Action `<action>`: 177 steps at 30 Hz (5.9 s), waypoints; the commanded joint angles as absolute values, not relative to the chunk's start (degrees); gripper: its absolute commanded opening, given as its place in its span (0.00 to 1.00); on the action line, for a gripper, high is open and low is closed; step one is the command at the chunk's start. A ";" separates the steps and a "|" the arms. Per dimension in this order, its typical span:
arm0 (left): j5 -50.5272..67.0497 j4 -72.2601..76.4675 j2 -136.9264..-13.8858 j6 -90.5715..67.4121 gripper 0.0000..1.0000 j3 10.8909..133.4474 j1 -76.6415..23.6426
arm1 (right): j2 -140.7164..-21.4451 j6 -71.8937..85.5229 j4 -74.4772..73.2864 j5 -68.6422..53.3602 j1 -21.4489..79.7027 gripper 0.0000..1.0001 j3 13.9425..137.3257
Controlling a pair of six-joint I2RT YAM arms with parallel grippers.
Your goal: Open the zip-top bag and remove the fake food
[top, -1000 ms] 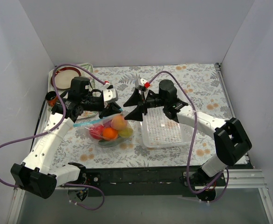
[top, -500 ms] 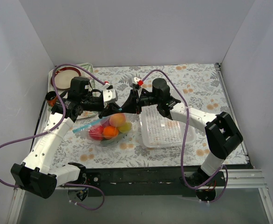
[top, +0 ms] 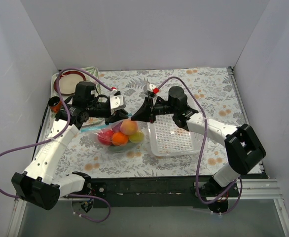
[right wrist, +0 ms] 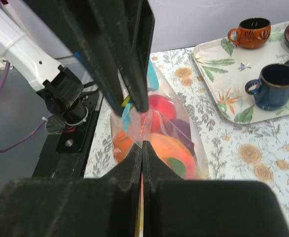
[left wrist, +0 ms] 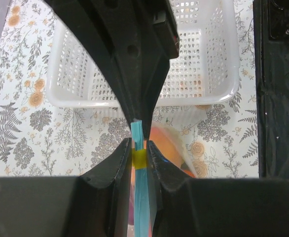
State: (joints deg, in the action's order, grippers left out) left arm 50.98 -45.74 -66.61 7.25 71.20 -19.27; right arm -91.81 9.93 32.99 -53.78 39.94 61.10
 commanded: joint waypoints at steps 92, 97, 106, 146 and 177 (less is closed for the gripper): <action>36.30 -60.29 -71.72 -2.55 0.01 72.86 -16.17 | -81.39 2.99 10.19 -13.10 43.06 0.50 64.26; 36.39 -59.50 -72.16 -2.72 0.01 72.86 -16.44 | -74.28 2.11 12.13 -8.53 44.29 0.50 59.68; 36.30 -58.89 -72.51 -3.08 0.01 73.13 -16.79 | -70.49 2.10 11.07 -8.88 45.88 0.33 55.90; 18.30 -31.15 -73.65 -16.94 0.61 67.06 -19.34 | -79.29 -2.81 1.15 -7.56 50.09 0.47 58.89; 44.12 -53.35 -75.76 -17.40 0.40 85.95 -18.54 | -77.70 -3.08 1.66 3.07 51.24 0.40 65.31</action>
State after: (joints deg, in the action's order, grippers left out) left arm 43.94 -53.06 -78.61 -18.24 81.23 -18.59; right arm -77.41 -3.22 -0.58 2.81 51.24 66.24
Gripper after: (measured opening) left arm 0.413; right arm 0.398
